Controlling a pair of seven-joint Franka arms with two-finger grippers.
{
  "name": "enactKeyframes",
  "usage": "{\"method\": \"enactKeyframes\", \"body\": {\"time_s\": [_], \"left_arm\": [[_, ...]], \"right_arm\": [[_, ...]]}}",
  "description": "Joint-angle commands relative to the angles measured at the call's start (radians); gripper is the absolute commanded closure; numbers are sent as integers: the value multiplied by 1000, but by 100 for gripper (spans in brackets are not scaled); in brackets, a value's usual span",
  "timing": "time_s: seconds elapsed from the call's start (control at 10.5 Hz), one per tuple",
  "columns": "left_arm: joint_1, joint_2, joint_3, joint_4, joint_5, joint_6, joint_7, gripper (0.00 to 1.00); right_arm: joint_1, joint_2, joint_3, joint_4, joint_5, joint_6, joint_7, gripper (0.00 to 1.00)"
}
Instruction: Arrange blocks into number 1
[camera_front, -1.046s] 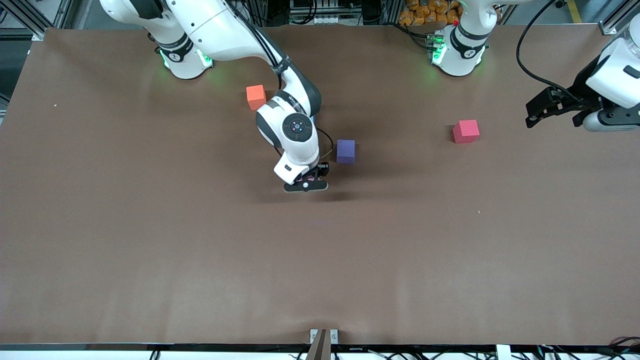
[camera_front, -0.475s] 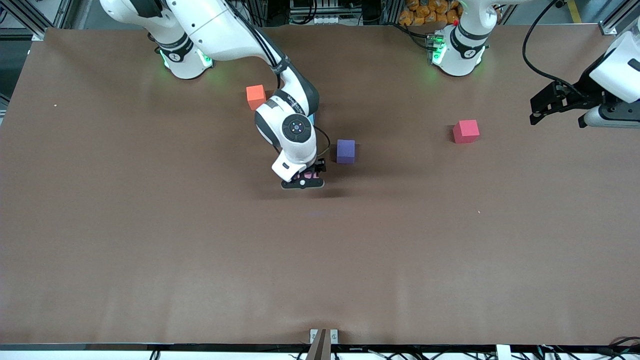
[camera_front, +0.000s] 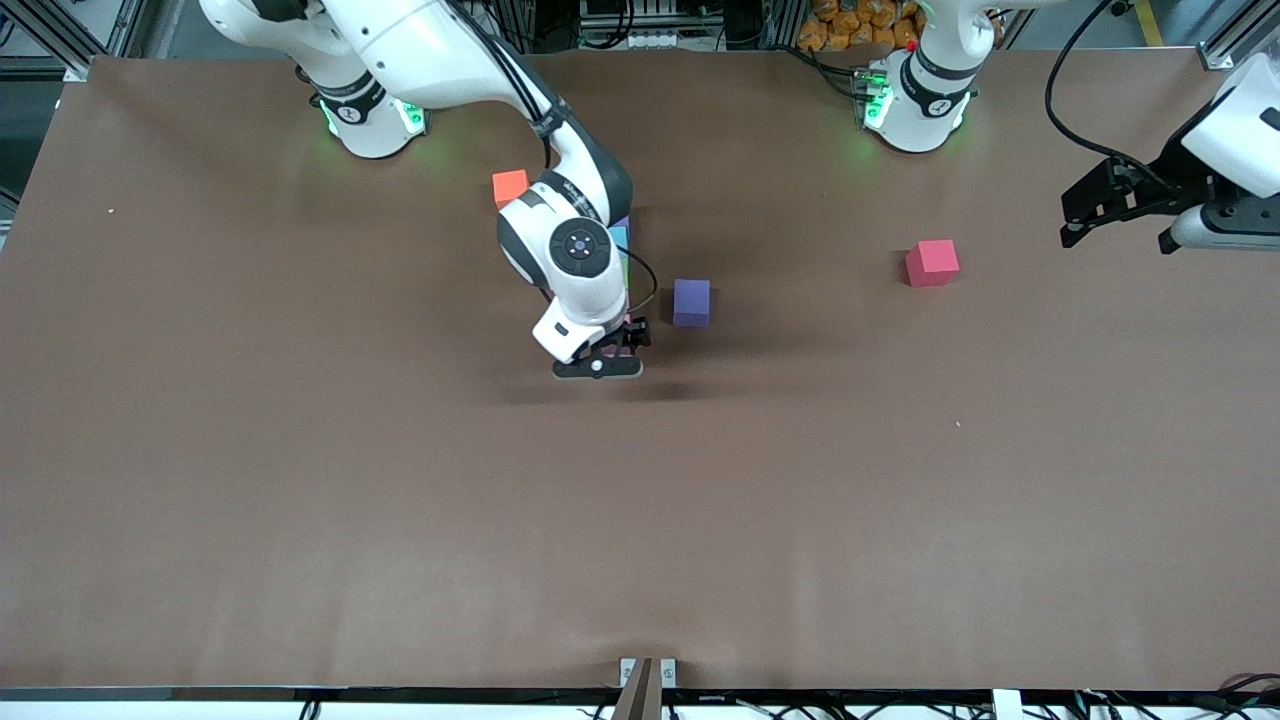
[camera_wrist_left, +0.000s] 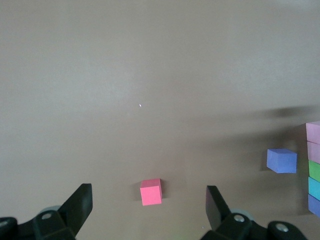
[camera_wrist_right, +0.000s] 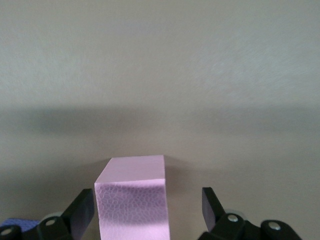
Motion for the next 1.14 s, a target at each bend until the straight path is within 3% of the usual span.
{"method": "enactKeyframes", "body": {"time_s": [0.0,0.38,0.57,0.86,1.05], "left_arm": [[-2,2,2,20,-22,-23,22,0],[-5,2,-2,20,-24,-23,21,0],[-5,2,1,20,-22,-23,24,0],[-3,2,1,20,-24,-23,22,0],[-3,2,1,20,-24,-23,28,0]], "right_arm": [[-77,-140,7,-32,14,-78,3,0],[-312,-385,9,-3,6,-261,-131,0],[-453,-436,9,52,6,-386,-361,0],[-623,-490,-5,69,-4,-471,-568,0],[-686,-473,-5,193,-17,-590,-629,0]]}}
